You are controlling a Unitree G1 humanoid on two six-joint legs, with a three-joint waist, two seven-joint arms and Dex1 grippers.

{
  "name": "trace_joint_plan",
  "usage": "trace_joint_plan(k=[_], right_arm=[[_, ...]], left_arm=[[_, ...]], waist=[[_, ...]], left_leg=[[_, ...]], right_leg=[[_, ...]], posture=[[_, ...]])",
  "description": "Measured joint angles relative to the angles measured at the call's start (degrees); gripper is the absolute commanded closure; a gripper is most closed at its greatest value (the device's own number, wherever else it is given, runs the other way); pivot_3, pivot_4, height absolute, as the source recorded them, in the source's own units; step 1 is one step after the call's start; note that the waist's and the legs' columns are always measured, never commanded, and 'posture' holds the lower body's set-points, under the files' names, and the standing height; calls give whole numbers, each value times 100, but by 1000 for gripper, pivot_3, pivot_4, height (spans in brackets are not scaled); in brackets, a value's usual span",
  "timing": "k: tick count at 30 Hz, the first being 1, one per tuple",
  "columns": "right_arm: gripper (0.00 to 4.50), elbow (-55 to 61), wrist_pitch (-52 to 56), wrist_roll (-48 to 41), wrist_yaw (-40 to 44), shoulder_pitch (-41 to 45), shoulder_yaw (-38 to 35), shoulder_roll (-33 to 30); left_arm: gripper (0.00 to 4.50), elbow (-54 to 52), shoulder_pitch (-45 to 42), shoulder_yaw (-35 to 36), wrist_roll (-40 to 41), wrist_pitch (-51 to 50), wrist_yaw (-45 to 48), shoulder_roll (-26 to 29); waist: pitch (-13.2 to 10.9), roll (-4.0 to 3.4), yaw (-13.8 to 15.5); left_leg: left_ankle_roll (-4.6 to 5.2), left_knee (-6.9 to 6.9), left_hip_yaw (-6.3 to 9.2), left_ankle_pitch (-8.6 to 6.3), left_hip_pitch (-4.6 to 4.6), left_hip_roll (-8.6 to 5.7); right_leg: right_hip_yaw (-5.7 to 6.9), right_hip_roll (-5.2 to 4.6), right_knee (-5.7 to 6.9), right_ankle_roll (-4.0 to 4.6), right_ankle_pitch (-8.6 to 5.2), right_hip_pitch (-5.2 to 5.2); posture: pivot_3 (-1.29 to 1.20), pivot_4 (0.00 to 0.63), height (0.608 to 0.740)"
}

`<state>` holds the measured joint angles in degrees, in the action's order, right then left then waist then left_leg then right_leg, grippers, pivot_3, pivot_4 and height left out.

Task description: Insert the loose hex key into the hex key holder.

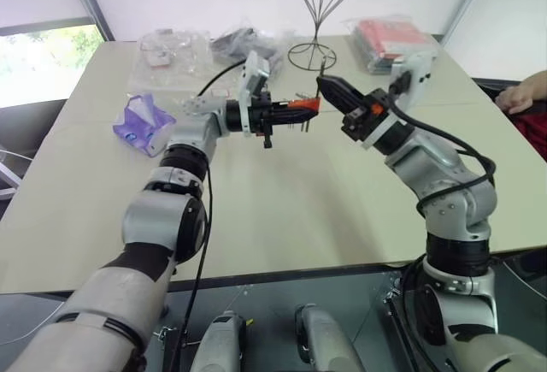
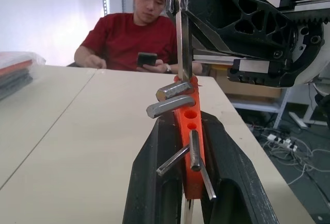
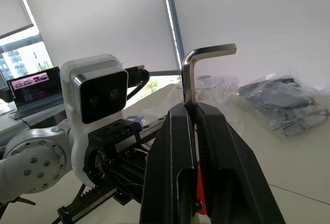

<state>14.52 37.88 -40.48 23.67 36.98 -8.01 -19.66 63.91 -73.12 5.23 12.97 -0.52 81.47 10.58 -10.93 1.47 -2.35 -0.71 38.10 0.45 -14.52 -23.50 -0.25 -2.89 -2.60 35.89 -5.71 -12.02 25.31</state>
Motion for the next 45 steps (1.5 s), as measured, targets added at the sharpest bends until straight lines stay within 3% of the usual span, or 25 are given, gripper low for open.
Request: trace_joint_plan(k=[2, 3, 5, 10, 18, 25, 30, 39, 40, 41, 45], right_arm=[[4440, 1, 10, 29, 8, -22, 11, -1], [3806, 5, 15, 37, 15, -41, 20, -3], [3076, 6, 71, 50, 27, -152, 113, -2], [574, 18, 143, 77, 23, -229, 119, -11], [574, 697, 413, -234, 121, -603, -362, -797], [574, 927, 580, -255, 342, -1321, -686, -1579], [574, 1243, 996, -486, 801, -1748, -393, -1931], [574, 1699, 1524, -696, 1770, -2192, 172, -2872], [497, 1698, 1522, -676, 1771, -2191, 191, -2872], [497, 1695, 1519, -641, 1773, -2189, 215, -2873], [497, 1681, 1515, -544, 1786, -2184, 224, -2880]], left_arm=[[4500, 0, 16, -1, -1, 0, -6, -6], [4500, 0, 28, -1, -2, 0, -9, -9], [4500, 1, 32, -4, -11, 9, -39, -27], [4500, 1, 39, 2, 0, 18, -46, -55], [4500, 0, 108, 6, 4, -117, -61, 94], [4500, -295, 1033, 6, 31, -1805, -189, 377], [4500, -322, 1135, 37, 24, -2812, -774, 608], [4500, 5, 1346, -183, -251, -2991, -1197, 811], [3567, 21, 1346, -189, -255, -2975, -1228, 805], [3346, 41, 1347, -216, -288, -2901, -1316, 797], [1272, 101, 1346, -226, -369, -2514, -1594, 735]], waist=[[0, 0, 0], [0, 0, 0], [0, 0, 1], [0, 1, 1], [0, 1, 23], [-1, 2, -18], [-1, 3, 3], [-1, 5, 54], [-1, 5, 56], [-1, 5, 61], [2, 6, 118]], left_leg=[[0, 0, 0, 0, 0, 0], [0, 0, 0, 0, 1, 0], [0, 1, 0, 0, 1, 0], [0, 3, -2, 0, 1, 0], [0, 3, -1, 0, 1, 0], [0, 4, -3, 0, 9, 1], [0, 12, 1, 0, 11, 1], [0, 13, -3, 0, 9, 2], [0, 16, -5, 0, 10, 2], [0, 18, -6, 0, 10, 3], [0, 20, -8, 0, 24, 6]], right_leg=[[0, 0, 1, 0, 0, 0], [0, 0, 2, 0, 0, 0], [0, 0, 4, 0, 0, 0], [-3, 0, 5, 0, 0, 1], [-2, -1, 4, 0, 0, 1], [-7, 5, 15, 0, -1, 1], [-7, 7, 18, 0, -1, -4], [-8, 1, 12, 0, -1, -4], [-9, 0, 12, 0, -1, -5], [-9, 0, 12, 1, -1, -5], [-10, 2, 13, 1, -1, -17]], posture=[[0, 150, 740], [0, 150, 740], [0, 150, 740], [0, 150, 740], [0, 150, 740], [0, 150, 740], [0, 150, 740], [0, 150, 740], [0, 150, 740], [0, 150, 740], [0, 150, 740]])
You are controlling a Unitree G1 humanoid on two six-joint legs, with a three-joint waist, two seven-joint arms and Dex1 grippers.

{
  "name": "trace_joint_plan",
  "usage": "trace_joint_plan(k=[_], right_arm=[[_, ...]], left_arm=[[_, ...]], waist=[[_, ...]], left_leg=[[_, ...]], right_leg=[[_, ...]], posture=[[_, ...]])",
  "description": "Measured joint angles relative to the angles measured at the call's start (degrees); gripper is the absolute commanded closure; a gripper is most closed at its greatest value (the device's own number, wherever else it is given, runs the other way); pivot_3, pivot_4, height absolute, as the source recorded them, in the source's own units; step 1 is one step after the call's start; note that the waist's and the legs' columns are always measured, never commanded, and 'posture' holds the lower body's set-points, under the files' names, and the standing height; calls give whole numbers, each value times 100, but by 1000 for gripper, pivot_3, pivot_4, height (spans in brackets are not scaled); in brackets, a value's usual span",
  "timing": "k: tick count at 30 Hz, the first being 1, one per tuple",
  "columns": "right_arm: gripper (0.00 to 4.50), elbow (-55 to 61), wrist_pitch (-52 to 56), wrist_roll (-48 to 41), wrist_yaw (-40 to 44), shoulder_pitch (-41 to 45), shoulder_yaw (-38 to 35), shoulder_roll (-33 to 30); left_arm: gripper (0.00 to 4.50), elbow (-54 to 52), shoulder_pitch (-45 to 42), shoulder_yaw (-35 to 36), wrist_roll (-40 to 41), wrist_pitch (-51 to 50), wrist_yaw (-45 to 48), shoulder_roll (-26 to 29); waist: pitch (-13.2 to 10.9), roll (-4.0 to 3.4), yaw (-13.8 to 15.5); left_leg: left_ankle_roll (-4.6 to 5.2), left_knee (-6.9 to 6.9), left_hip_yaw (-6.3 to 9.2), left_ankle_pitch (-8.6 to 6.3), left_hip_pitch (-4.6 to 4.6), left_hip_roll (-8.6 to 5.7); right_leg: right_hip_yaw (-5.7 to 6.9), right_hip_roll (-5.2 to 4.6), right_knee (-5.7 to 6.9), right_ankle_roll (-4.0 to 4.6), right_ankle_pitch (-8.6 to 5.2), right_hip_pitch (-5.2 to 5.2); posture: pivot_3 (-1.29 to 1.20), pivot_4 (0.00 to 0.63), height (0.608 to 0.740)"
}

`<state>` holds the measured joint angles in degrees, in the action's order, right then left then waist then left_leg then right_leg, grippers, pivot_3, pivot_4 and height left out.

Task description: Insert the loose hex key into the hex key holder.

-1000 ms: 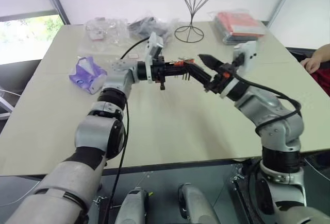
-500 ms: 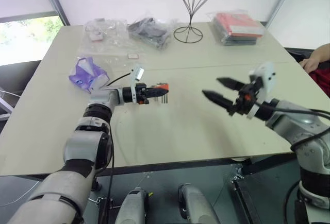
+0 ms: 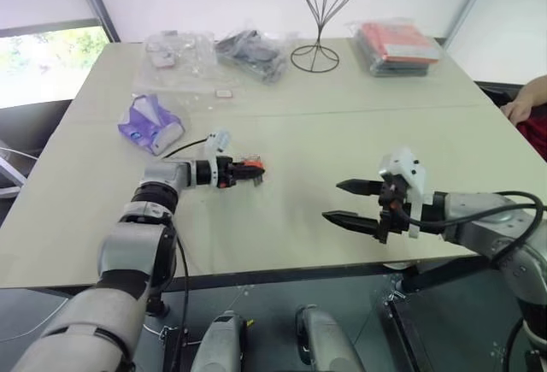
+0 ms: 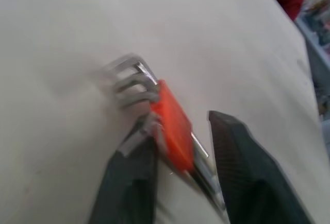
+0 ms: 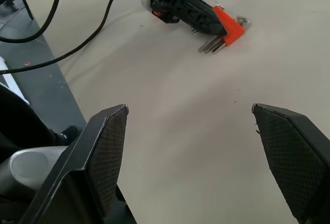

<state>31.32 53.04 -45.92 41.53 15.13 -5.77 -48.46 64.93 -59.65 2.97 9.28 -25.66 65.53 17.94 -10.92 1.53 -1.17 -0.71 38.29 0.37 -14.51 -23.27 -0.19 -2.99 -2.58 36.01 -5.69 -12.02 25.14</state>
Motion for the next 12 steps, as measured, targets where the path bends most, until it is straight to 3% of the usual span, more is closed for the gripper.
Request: trace_joint_plan(k=[1, 7, 12], right_arm=[[497, 0, 0, 14, 8, 1, 0, 0], [497, 3, -1, 86, 36, -111, -3, -20], [497, 1, -52, 192, 40, -180, -17, -30]], left_arm=[[869, 6, -2, -4, -11, 207, -122, -10], [869, 247, 0, -149, -517, 1609, -1258, 343], [869, 226, -22, 88, -476, 2160, -1417, 689]], waist=[[0, 1, 13], [0, 1, -6], [0, 1, 68]], left_leg=[[0, 0, 1, 0, 6, 0], [0, -1, -1, 0, 30, 6], [0, -1, 3, 0, 2, 3]], right_leg=[[0, 1, -1, 0, 0, -7], [-3, 10, -2, 7, 4, -22], [3, -4, -6, 5, 3, -10]], posture=[[0, 150, 740], [0, 150, 740], [0, 150, 740]])
